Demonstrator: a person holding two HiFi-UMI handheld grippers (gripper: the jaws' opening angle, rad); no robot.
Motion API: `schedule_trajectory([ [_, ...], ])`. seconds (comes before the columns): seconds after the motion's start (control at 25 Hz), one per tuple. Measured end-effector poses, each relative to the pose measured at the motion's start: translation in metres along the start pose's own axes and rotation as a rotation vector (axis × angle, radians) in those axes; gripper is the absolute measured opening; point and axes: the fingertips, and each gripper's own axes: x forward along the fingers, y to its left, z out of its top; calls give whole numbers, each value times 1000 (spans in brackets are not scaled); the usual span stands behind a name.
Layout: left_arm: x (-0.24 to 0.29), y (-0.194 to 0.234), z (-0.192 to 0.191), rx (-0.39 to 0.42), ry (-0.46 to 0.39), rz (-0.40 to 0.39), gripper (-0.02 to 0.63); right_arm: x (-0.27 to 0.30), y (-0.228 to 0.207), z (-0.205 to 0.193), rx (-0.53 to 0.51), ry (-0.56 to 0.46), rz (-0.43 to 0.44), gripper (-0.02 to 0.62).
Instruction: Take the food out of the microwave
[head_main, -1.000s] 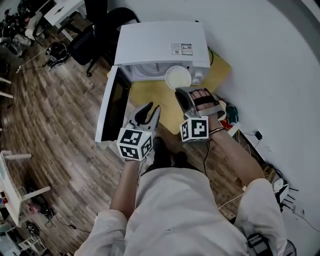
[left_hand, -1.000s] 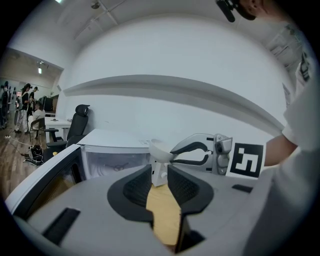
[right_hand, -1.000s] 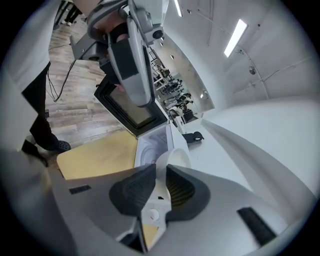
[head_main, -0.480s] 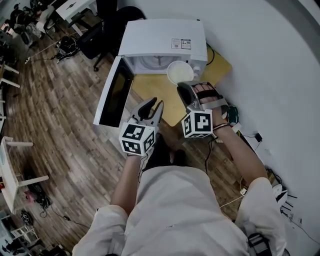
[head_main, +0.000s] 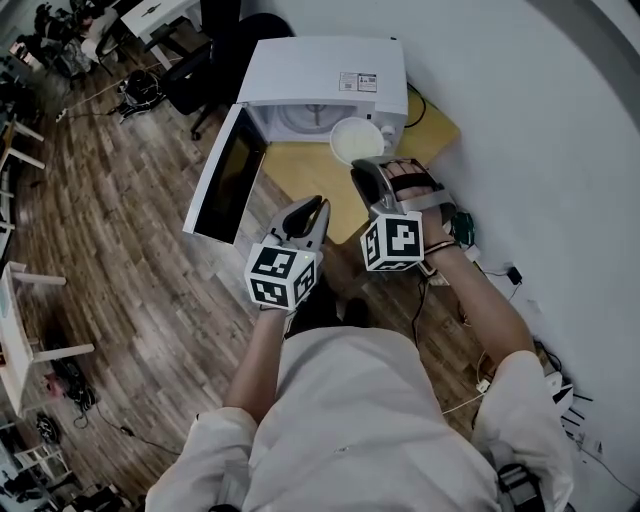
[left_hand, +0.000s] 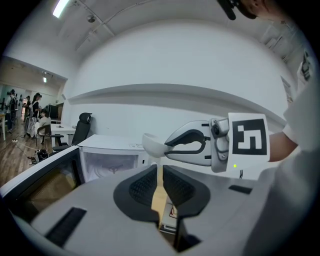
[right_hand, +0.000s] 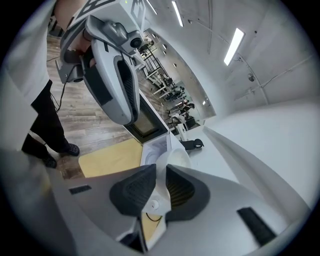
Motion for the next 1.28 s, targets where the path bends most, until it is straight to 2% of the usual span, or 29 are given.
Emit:
schedule_trajectory([
  [0.44,-2,-14,0,12,-7,-1,12,-6,0,3,-10,-11,-5,60],
  [1.28,-1,-21,-4,13,0,-6,12,-9,9,1,-32,-13,8,58],
])
